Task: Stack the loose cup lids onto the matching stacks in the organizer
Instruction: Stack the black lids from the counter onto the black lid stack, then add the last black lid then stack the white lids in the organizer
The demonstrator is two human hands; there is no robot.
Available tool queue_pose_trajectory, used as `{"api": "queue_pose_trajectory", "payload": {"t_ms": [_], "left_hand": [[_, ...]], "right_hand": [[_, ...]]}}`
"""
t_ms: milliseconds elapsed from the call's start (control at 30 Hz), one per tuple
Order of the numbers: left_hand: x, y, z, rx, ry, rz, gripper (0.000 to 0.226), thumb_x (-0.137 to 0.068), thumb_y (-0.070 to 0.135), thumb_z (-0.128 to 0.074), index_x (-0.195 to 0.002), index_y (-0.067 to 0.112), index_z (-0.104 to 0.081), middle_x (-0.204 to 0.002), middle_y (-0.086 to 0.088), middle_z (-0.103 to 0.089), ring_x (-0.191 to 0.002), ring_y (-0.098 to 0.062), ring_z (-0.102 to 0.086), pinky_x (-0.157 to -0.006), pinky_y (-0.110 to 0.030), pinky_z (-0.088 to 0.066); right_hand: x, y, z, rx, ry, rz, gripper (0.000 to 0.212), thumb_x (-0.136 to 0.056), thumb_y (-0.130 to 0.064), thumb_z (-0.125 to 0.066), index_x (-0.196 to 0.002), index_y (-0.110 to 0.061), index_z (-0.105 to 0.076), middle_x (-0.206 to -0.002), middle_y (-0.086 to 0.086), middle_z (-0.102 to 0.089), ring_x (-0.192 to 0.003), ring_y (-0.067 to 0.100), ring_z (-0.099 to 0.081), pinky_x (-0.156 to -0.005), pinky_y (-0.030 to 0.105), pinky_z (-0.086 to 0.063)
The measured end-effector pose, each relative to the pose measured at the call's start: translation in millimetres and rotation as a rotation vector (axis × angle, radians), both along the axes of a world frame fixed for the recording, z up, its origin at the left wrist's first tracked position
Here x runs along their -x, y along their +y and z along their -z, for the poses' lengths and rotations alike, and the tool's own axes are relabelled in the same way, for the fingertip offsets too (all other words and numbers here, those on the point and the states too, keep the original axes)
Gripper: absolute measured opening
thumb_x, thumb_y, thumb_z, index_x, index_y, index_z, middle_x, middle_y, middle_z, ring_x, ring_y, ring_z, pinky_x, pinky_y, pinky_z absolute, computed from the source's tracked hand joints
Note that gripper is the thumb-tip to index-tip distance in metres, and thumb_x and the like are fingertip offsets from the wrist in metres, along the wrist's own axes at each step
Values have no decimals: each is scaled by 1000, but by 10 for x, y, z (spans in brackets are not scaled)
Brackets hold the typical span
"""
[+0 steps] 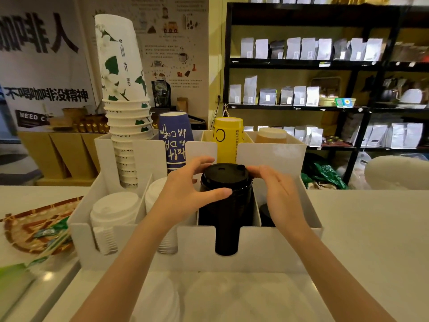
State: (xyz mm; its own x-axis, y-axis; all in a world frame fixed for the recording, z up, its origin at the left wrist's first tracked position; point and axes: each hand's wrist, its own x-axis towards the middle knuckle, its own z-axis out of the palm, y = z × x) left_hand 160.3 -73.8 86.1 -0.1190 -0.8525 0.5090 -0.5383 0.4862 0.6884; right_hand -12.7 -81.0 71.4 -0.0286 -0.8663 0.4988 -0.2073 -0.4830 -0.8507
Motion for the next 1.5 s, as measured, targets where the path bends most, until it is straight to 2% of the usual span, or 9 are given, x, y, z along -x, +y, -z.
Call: {"api": "queue_pose_trajectory", "payload": {"t_ms": [300,533,667,867,967,1067,1300,1433,1500], "left_hand": [[15,49,-12,-51,-72,-6,55,-71,35,-70,-121,25,-49,-114,10,-56,-110,-6,-48,-80,-16,-38],[83,116,-12,-10,-185,-69,51,-76,39,-63,-122,22,-48,-124,2,-56,-105,-8,-46,-82,-20,-36],[168,176,1,43,-276,-144,51,-81,41,-57,-126,19,-45,-126,0,-54,-112,-14,-48,-89,-26,-40],[197,211,36,61,-315,-175,52,-84,42,-52,-129,18,-41,-129,0,-50,-116,-15,-44,-93,-27,-37],[194,218,52,36,-395,-184,59,-85,45,-48,-135,18,-33,-141,-3,-39,-129,-18,-33,-105,-32,-30],[253,270,83,-2,-395,-177,65,-86,49,-42,-140,18,-23,-152,-5,-20,-140,-20,-15,-113,-38,-19],[546,530,153,250,-357,64,60,-87,51,-38,-140,26,-22,-155,3,-13,-142,-9,0,-111,-26,-2],[750,758,337,161,-276,319,61,-80,54,-37,-137,33,-25,-147,13,-25,-134,1,-17,-108,-18,-13],[801,881,527,61,-299,453,62,-78,60,-41,-133,45,-19,-139,28,-25,-123,18,-18,-100,-6,-14]], "right_hand": [[-18,31,112,116,215,95,38,-90,-33,-34,-115,-21,-60,-102,-3,-65,-94,1,-55,-77,0,-38],[-51,80,170,147,429,117,47,-87,-39,-29,-127,-23,-47,-112,-2,-63,-103,12,-55,-92,37,-48],[-45,124,171,64,335,4,37,-92,-35,-30,-126,-31,-44,-118,-7,-59,-110,7,-51,-97,31,-43],[-21,223,92,-67,307,-126,35,-95,-27,-33,-109,-59,-35,-113,-30,-49,-105,-20,-42,-85,-3,-33],[29,265,52,-80,299,-113,40,-94,-29,-34,-134,-37,-31,-139,-12,-43,-126,-3,-36,-109,19,-29],[114,387,7,-106,294,-43,50,-93,-29,-40,-140,-29,-24,-146,-3,-37,-132,12,-34,-112,35,-28],[472,894,70,-88,314,50,52,-89,-26,-49,-136,-34,-28,-129,-3,-53,-112,9,-53,-92,22,-41],[690,1294,257,-115,370,96,51,-88,-28,-49,-134,-35,-30,-119,-14,-56,-105,-2,-55,-83,5,-43],[791,1503,385,-136,386,132,50,-88,-29,-50,-133,-38,-31,-118,-18,-56,-107,-5,-53,-87,8,-42]]}}
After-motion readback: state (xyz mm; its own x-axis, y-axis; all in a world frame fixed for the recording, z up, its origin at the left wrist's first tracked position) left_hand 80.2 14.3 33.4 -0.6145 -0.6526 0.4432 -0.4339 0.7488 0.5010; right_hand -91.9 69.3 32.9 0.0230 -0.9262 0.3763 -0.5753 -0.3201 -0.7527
